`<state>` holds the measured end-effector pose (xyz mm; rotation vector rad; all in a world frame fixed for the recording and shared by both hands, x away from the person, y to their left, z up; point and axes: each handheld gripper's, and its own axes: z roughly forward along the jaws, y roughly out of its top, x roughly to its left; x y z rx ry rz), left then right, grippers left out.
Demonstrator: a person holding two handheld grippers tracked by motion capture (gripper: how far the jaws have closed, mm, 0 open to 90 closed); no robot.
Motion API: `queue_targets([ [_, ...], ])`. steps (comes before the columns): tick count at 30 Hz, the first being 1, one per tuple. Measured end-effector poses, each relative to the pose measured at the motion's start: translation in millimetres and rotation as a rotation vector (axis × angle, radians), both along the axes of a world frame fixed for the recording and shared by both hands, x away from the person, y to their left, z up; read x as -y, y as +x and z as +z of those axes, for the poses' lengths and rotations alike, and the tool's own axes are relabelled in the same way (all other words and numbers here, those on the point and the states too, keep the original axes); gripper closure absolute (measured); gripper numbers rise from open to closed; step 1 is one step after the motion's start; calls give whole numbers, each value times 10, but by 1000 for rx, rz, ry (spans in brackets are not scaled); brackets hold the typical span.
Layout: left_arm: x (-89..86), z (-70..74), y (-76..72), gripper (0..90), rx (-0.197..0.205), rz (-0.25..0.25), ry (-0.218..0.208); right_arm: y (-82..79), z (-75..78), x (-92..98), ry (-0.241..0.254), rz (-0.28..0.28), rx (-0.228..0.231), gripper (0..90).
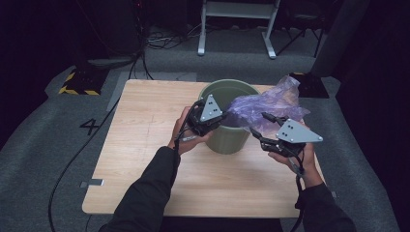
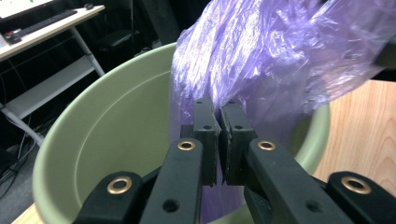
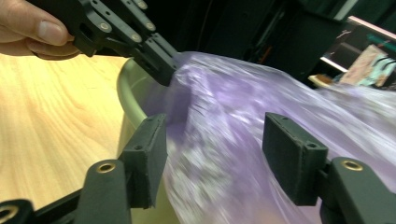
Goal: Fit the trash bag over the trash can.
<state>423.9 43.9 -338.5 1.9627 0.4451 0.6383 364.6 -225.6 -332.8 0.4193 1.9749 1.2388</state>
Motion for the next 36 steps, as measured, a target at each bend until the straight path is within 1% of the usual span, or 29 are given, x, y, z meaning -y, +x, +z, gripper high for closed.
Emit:
queue_targets([
  [1,-19,-5,5,861,-4,2,-8,-16,1,27,4,-1,-4,379],
  [3,-54,-7,22,861,1,11,-8,-45,3,77,12,-9,-1,370],
  [5,-87,-9,42,859,-6,14,-15,-74,6,136,25,-8,3,347],
  [7,-116,-9,55,859,-3,22,-13,-110,11,194,34,-26,11,332],
  [8,-139,-10,65,859,-5,25,-17,-127,12,226,43,-31,20,316],
  [10,-175,-10,78,858,-5,35,-19,-159,12,305,62,-39,22,304],
  [16,-282,-36,110,852,-15,47,-29,-158,-20,465,97,-100,15,253],
  [18,-308,-52,121,852,-22,46,-29,-146,-37,507,122,-109,3,252],
  [20,-327,-67,127,845,-27,44,-40,-122,-55,520,127,-105,-10,268],
  [21,-333,-69,127,836,-29,40,-41,-109,-64,509,125,-103,-13,285],
  [22,-337,-72,127,817,-32,35,-46,-98,-72,492,121,-99,-9,335],
  [24,-346,-71,125,772,-31,39,-48,-82,-87,444,103,-67,-1,476],
  [25,-358,-68,123,760,-34,35,-51,-76,-91,425,98,-55,-3,518],
  [26,-366,-68,122,737,-39,32,-65,-68,-97,395,85,-39,-6,597],
  [27,-373,-65,120,701,-41,36,-69,-65,-102,373,69,-38,-1,636],
  [29,-392,-58,112,639,-48,35,-78,-53,-103,346,60,-33,-15,711],
  [31,-398,-45,99,525,-65,33,-77,-42,-101,335,64,-23,-17,778],
  [32,-399,-41,92,489,-72,22,-77,-33,-101,329,61,-22,-17,817],
  [33,-397,-34,80,424,-81,18,-79,-30,-101,326,62,-19,-16,847],
  [34,-396,-28,70,360,-80,21,-77,-26,-101,322,63,-17,-18,862],
  [36,-404,-11,33,291,-85,23,-89,-23,-101,316,63,-16,-17,885],
])
